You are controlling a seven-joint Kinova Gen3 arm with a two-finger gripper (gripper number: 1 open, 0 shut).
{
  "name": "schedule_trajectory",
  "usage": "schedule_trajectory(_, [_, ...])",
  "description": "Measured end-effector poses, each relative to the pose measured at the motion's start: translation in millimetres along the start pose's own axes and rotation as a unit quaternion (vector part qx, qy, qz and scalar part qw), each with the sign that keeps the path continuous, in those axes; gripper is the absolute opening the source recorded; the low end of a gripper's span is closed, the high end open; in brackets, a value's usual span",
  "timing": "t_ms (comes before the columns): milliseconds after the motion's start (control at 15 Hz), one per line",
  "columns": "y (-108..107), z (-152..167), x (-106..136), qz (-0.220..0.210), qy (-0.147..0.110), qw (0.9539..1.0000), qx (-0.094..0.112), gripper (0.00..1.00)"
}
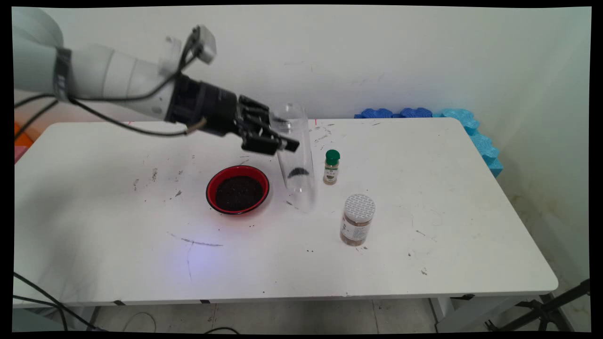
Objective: Place the picked object on the table
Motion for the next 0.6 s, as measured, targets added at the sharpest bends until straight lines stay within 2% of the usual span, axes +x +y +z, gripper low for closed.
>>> schedule_trajectory(267, [5,20,-21,0.012,-0.013,0.9998,0.006,0.0])
schedule_trajectory(600, [12,43,-43,0.0,-0.031,0.9995,0.01,0.0])
